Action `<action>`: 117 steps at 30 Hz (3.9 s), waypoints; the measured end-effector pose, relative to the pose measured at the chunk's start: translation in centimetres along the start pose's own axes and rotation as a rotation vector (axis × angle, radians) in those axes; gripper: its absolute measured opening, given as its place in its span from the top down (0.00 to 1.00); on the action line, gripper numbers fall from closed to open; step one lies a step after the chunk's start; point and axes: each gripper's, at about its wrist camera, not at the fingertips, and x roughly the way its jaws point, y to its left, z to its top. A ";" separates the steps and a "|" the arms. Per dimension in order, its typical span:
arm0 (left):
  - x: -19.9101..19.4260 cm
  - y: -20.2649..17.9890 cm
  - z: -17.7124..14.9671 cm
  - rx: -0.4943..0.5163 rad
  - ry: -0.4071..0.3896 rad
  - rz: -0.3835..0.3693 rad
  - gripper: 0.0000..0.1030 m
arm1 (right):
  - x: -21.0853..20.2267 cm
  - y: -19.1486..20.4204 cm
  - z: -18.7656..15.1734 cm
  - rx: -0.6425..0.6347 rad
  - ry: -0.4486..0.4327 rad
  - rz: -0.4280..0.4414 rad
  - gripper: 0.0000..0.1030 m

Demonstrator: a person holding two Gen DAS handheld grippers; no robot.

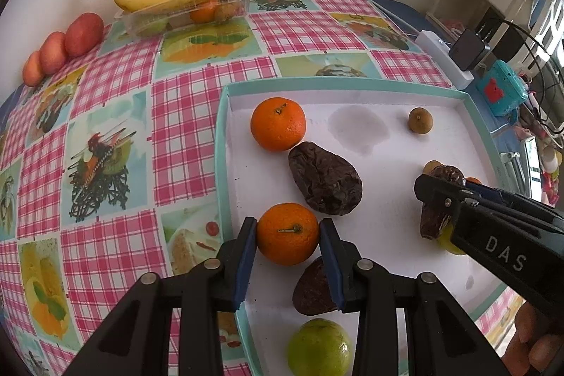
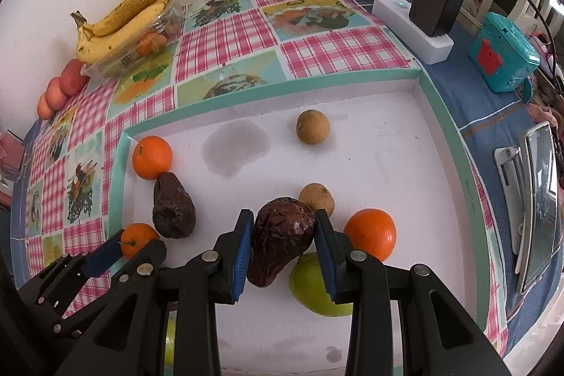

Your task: Organize fruits

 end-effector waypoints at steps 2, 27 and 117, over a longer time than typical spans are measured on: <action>0.0 0.0 0.0 -0.002 0.003 -0.003 0.63 | 0.1 0.0 0.0 -0.002 0.006 -0.002 0.65; -1.4 0.2 0.4 -0.008 0.002 -0.021 0.51 | -0.5 0.0 0.1 -0.010 0.001 -0.032 0.65; -13.4 10.5 -11.7 -0.241 -0.034 0.424 0.00 | -6.1 5.6 -10.9 -0.211 -0.058 0.025 0.12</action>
